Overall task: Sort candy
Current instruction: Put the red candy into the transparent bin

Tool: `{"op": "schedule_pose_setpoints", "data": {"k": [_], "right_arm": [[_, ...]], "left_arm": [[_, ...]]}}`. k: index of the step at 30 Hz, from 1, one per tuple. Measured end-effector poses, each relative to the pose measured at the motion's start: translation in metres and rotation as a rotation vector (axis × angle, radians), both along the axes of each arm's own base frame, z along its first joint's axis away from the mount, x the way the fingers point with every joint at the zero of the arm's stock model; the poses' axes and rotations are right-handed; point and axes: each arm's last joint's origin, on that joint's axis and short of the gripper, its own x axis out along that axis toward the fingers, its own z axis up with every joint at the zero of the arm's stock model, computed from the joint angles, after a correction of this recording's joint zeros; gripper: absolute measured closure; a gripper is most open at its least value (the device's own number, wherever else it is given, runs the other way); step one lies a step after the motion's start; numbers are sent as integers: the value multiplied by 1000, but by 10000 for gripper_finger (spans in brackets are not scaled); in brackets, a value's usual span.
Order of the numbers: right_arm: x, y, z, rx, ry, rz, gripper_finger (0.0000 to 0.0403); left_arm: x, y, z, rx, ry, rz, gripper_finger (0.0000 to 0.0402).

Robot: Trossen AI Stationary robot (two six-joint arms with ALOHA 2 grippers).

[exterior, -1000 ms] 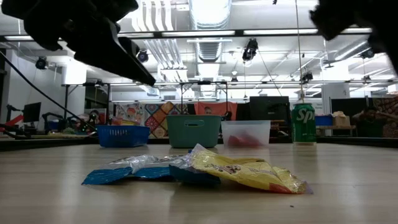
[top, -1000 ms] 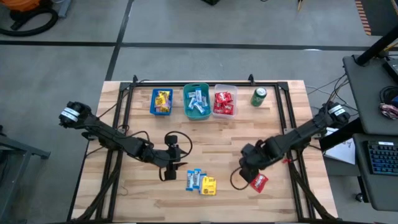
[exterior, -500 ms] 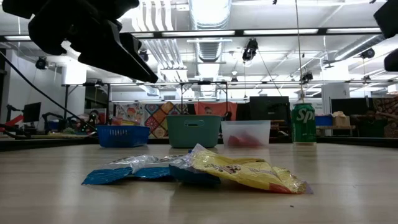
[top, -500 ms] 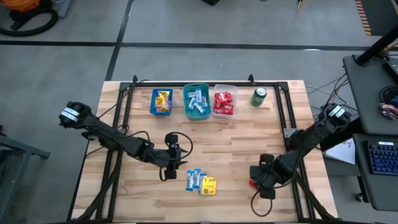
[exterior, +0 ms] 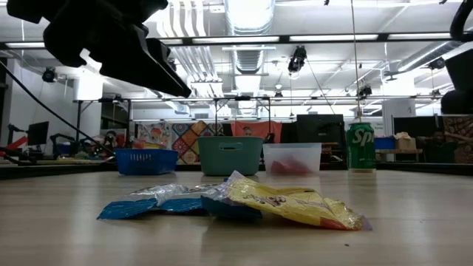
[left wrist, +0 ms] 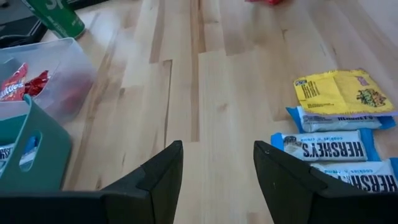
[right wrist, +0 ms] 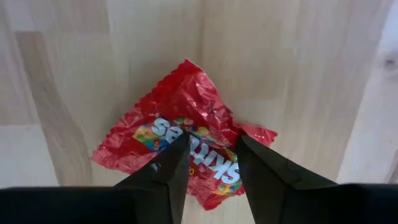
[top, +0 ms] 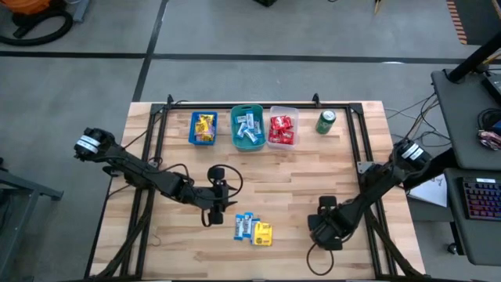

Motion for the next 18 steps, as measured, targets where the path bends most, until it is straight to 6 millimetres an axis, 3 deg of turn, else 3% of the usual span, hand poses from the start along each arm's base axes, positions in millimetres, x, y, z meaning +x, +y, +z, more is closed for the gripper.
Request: {"op": "schedule_pose_setpoints", "data": {"k": [4, 10, 18], "right_arm": [[4, -2, -5, 19, 25, 6, 302], [8, -8, -1, 34, 5, 5, 384], [10, -16, 25, 53, -119, -59, 394]], "left_arm": [[1, 0, 1, -6, -14, 0, 222], [1, 0, 1, -8, -18, 0, 222], [1, 0, 1, -8, -15, 0, 222]]}}
